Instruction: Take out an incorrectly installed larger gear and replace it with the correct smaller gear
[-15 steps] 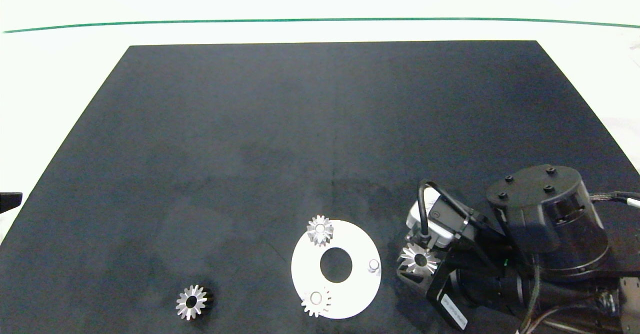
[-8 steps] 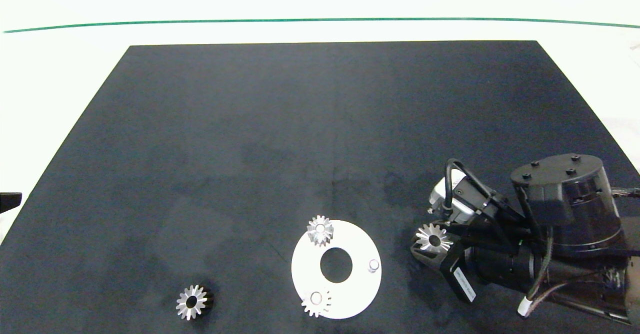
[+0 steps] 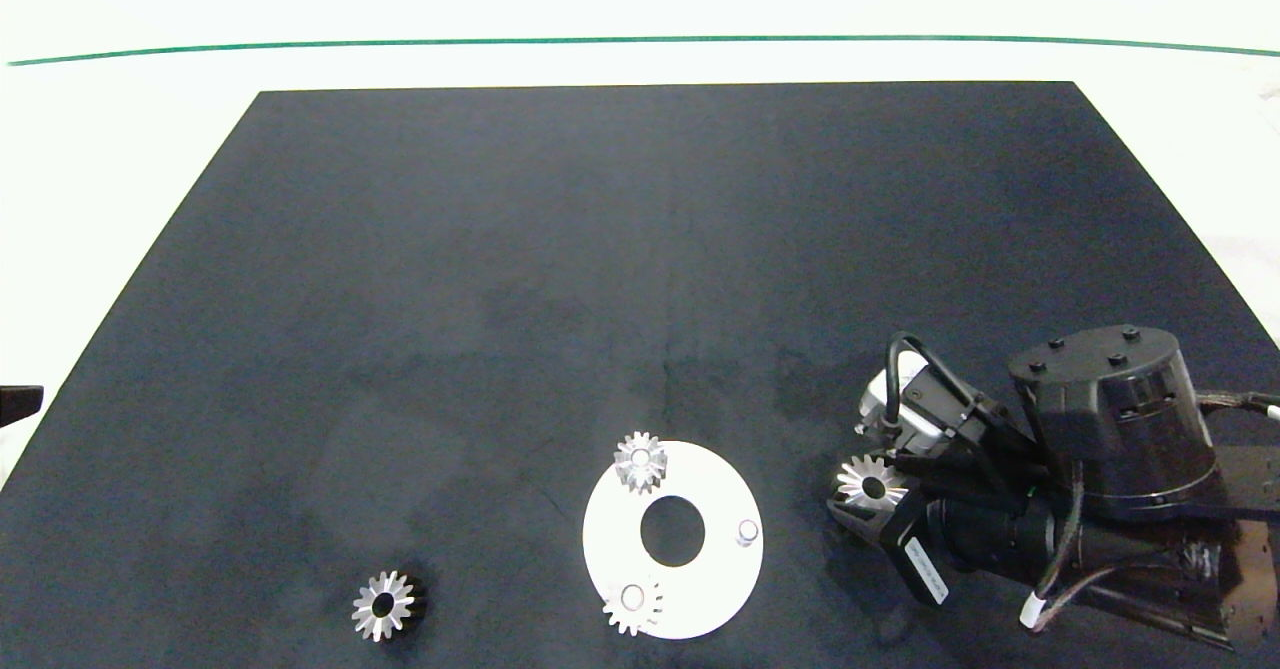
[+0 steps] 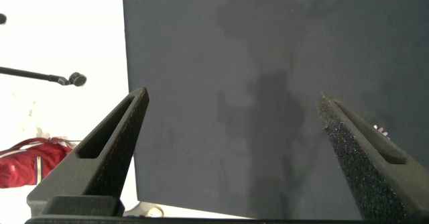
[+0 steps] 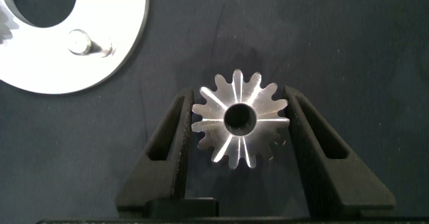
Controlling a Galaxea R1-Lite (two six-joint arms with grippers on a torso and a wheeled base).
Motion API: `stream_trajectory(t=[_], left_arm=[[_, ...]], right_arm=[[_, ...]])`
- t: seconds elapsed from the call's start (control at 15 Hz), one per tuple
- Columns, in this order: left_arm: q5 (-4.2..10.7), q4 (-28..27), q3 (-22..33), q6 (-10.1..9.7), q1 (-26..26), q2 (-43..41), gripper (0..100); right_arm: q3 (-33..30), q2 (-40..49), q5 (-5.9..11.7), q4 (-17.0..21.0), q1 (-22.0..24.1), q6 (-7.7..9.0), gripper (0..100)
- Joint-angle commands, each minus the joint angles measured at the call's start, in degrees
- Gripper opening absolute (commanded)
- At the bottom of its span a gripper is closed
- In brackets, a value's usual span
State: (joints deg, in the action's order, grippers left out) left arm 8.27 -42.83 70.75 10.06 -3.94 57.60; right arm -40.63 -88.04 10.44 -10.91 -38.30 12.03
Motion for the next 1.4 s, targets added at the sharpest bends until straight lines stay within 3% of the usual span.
stream_trajectory(t=[0.07,0.2,0.4,0.6,0.8,0.87,1.0,1.13,1.2,1.4], left_arm=[[0.08,-0.2,0.0,0.05,0.0,0.0,100],[0.08,-0.2,-0.3,0.05,0.0,0.1,100],[0.08,-0.2,-0.4,-0.04,0.2,0.1,100],[-0.09,0.0,-1.7,-0.04,2.9,1.9,100],[-0.18,0.1,-2.2,-0.39,5.3,3.9,100],[-0.36,0.2,-2.7,-0.92,8.4,5.2,100],[-0.44,0.4,-3.5,-5.93,13.9,6.2,100],[-0.09,1.2,-4.8,-12.61,26.0,7.8,100],[1.14,2.3,-5.4,-14.10,30.3,8.8,100],[9.40,5.1,-10.5,-14.19,38.0,10.1,100]], right_arm=[[0.1,0.1,-0.24,-0.1,0.0,-0.08,100],[1.4,0.8,-0.42,-0.3,-0.1,-0.87,100],[4.7,5.4,0.38,-4.3,0.4,-3.42,100],[9.3,14.7,1.08,-3.8,1.2,-3.51,100],[11.5,18.4,2.31,-3.7,1.3,-3.24,100],[11.3,20.5,2.48,-3.6,1.7,-2.19,100],[11.6,23.4,2.40,-3.6,1.8,-1.05,100],[11.4,26.9,1.17,-3.6,1.7,-0.96,100],[10.9,28.2,0.29,-3.6,1.6,-0.96,100],[9.7,31.0,-0.94,-3.5,1.3,-0.96,100]])
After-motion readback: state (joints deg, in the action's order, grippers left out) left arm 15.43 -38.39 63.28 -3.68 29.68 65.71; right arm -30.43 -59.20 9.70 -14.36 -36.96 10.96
